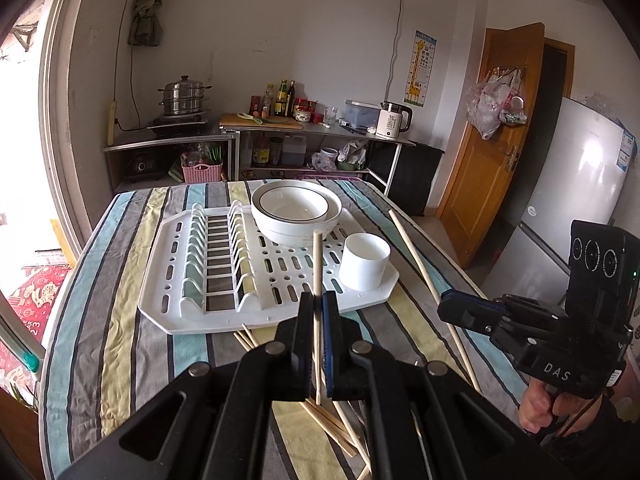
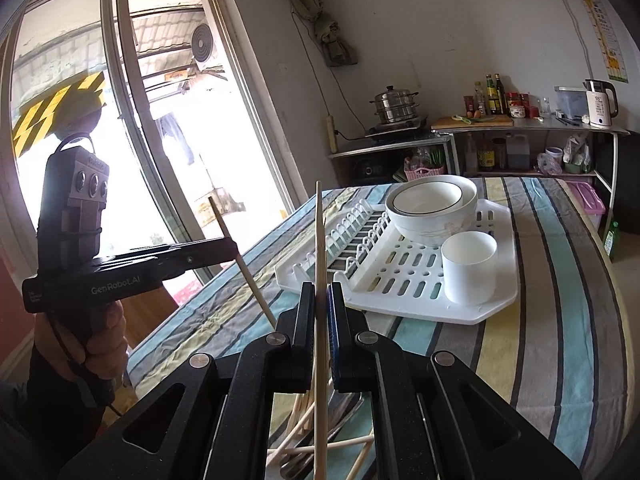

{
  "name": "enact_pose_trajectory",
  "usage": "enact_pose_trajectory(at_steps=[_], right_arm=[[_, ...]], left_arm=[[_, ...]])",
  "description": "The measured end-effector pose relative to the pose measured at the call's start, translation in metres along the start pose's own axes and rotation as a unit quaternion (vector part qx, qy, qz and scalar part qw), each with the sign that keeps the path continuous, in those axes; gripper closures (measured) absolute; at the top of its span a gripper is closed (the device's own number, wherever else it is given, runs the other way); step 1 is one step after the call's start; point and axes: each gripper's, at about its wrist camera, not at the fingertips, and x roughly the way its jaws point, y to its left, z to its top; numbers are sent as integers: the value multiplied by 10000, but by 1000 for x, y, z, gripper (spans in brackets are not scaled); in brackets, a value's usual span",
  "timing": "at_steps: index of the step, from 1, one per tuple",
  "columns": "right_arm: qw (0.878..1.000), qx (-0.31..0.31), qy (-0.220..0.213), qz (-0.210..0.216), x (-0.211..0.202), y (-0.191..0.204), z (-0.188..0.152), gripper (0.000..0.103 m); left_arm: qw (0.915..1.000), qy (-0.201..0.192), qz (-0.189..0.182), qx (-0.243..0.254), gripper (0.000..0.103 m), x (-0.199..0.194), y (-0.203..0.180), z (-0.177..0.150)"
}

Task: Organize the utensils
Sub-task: 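Carry both upright chopsticks over the white cup on the dish rack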

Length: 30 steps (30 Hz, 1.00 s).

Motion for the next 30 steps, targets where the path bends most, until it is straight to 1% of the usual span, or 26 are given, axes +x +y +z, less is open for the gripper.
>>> enact_pose_trajectory(at_steps=[5, 11, 15, 21, 30], right_arm=[[9997, -220, -86, 88, -5, 12, 0, 97], [9996, -126, -260, 57, -10, 6, 1, 97], [9994, -104, -330, -55, -10, 0, 8, 97], [9979, -56, -557, -328, -7, -20, 28, 97], [9940, 192, -834, -680, -4, -63, 48, 97]], left_arm=[[10000, -19, -26, -48, 98, 2, 0, 3], [10000, -67, -20, -24, 99, -2, -2, 7], [9999, -105, -23, 37, 99, 0, -6, 15], [9997, -177, -44, 189, 99, 12, -16, 42], [9985, -353, -276, 309, 99, 38, -35, 92]])
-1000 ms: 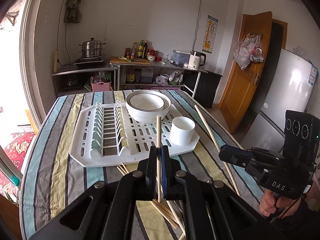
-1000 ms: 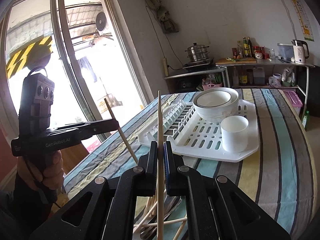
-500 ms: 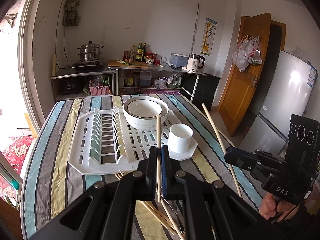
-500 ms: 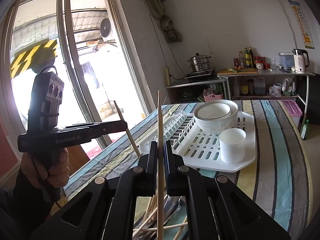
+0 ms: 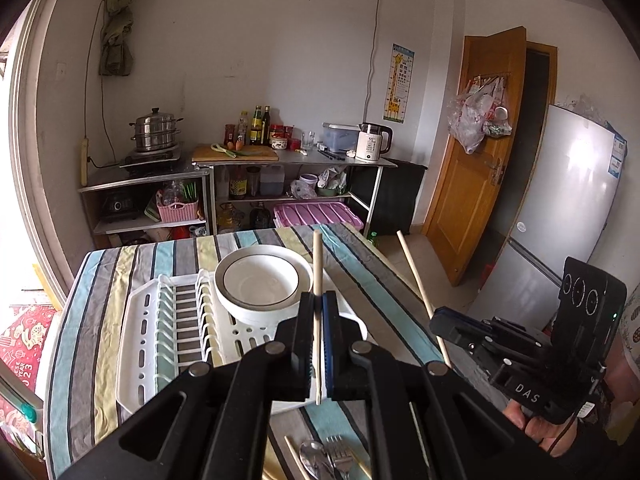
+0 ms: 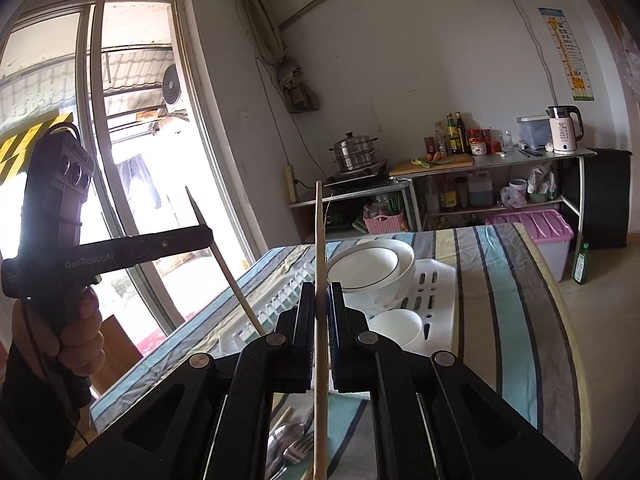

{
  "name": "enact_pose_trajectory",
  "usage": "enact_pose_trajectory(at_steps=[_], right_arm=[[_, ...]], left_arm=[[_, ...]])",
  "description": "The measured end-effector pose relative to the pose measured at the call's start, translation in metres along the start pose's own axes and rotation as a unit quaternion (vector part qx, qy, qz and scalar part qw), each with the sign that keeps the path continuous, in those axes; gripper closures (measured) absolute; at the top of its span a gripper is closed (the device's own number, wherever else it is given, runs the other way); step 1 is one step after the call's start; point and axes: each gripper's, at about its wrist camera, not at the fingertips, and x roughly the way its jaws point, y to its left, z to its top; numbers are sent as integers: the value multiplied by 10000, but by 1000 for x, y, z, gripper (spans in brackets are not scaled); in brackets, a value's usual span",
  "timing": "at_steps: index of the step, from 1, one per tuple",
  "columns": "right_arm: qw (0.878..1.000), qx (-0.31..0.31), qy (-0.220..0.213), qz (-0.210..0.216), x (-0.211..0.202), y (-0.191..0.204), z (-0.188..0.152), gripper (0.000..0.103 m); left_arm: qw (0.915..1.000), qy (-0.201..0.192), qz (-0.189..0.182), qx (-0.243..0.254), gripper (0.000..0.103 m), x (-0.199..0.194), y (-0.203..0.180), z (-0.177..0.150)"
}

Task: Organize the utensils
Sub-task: 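Carry both upright chopsticks over the white cup on the dish rack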

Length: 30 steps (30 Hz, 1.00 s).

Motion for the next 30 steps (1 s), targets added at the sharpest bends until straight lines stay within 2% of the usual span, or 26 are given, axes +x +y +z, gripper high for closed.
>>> enact_pose_trajectory(at_steps=[5, 10, 19, 30], right_arm=[[9999, 75, -123, -73, 20, -19, 14, 97], [9996, 227, -189, -33, 46, -38, 29, 97], [9993, 329, -147, 17, 95, -60, 36, 97], [9992, 382, -97, 1, 136, -76, 31, 97]], left_arm=[[9999, -98, -113, 19, 99, 21, -5, 21], [9998, -17, -201, 8, 99, 51, -2, 30], [9994, 110, -325, -40, 99, 91, 8, 31], [9989, 235, -409, -52, 99, 115, 16, 26]])
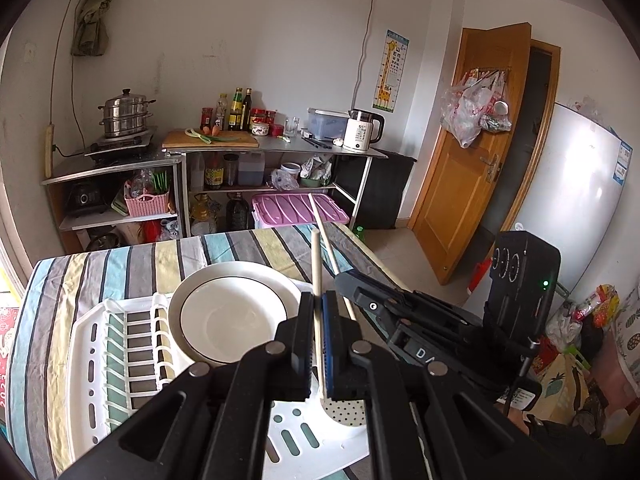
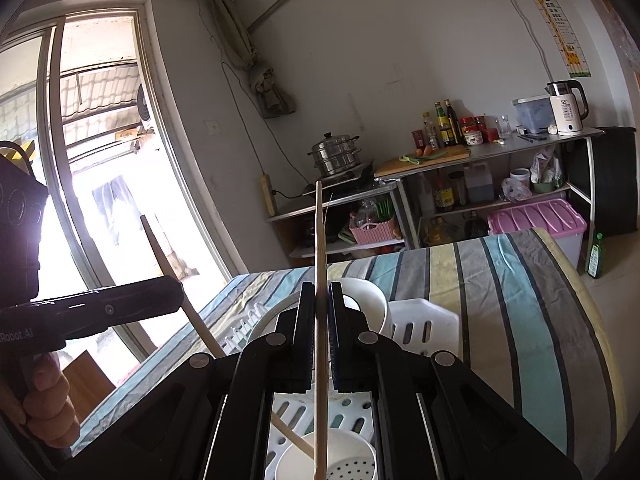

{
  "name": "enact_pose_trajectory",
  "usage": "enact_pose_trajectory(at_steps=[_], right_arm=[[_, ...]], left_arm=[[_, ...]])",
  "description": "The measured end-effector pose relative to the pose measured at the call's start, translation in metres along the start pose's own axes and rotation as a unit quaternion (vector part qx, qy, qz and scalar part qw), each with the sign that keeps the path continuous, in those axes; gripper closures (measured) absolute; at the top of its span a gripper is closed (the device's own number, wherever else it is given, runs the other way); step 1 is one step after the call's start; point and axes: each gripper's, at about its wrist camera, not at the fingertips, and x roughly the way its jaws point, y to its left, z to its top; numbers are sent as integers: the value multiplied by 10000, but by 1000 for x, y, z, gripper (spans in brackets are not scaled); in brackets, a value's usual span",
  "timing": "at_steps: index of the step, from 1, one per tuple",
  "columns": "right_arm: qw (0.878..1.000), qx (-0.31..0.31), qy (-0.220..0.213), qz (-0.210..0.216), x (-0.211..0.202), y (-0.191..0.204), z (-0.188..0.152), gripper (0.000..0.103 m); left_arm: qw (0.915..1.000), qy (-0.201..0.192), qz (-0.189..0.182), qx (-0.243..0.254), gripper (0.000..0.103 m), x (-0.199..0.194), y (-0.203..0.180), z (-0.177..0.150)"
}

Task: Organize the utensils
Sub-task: 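Carry both upright chopsticks over the white cup on the dish rack, then lower the chopsticks into the white cup and open both tools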

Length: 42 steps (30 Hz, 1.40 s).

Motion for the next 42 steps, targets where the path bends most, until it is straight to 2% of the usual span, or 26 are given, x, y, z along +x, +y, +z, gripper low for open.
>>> enact_pose_trajectory(at_steps=[7, 19, 32, 35, 38, 41, 42], right_arm=[[9999, 32, 125, -44, 13, -8, -14, 97], [9992, -43, 318, -231, -3, -5, -29, 97], [9977, -98, 473, -472, -20, -1, -42, 97], [9974, -120, 489, -510, -24, 0, -42, 97], [9967, -141, 557, -574, -25, 0, -43, 96], [9965, -141, 553, -615, -28, 0, -44, 79], [9966, -122, 541, -610, -30, -1, -45, 78]], left_arm=[[9999, 96, -46, 25, 98, 9, 1, -5], [9993, 361, 31, 1, 98, 20, -1, -23], [9990, 383, 157, -154, 97, 11, 4, -33], [9989, 401, 167, -193, 91, 10, 6, -35], [9987, 400, 167, -264, 78, 7, 8, -39], [9987, 394, 156, -290, 73, 4, 10, -43], [9986, 394, 165, -309, 73, 2, 11, -44]])
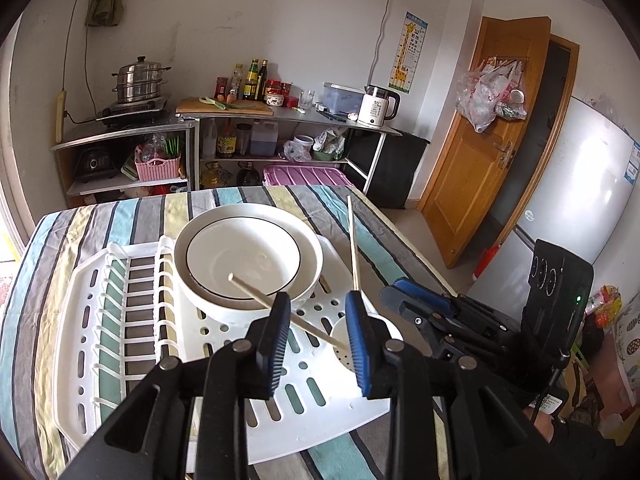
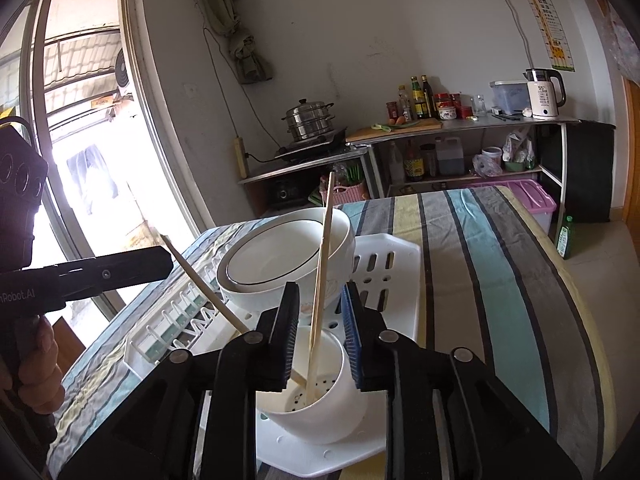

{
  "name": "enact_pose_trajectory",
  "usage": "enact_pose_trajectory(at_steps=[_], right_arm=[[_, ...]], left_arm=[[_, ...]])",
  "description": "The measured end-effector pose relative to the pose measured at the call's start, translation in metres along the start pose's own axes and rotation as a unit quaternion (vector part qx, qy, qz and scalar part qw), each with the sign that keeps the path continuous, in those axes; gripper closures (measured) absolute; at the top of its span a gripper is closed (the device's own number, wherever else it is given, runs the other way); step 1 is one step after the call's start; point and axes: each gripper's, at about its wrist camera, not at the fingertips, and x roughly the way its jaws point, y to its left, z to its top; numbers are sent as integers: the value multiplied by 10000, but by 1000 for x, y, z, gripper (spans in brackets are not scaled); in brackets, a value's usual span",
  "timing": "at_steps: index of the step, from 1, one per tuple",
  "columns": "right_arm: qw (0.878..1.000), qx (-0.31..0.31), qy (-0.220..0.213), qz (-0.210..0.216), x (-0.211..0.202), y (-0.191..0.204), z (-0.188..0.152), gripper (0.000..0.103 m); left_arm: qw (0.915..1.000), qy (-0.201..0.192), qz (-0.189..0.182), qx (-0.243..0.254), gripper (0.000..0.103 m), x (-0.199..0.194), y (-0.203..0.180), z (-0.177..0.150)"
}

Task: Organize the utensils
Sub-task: 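Lower the chopsticks into the white cup and open both tools, then move both tools back down to the remaining chopsticks beside the forks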

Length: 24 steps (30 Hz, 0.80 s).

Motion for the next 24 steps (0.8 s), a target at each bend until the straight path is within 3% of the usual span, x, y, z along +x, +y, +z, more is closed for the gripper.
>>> enact_pose_trajectory(at_steps=[12, 15, 24], right_arm=[[10000, 45, -41, 54, -67, 19, -14, 78], [9996, 184, -40, 222, -92, 28, -25, 78], [9939, 756, 526, 605, -138, 50, -82, 78]], left_arm=[[9996, -246, 132, -76, 73, -59, 6, -43], [9992, -339, 212, -99, 73, -82, 6, -65], [9982, -243, 428, -334, 73, -132, 9, -144]])
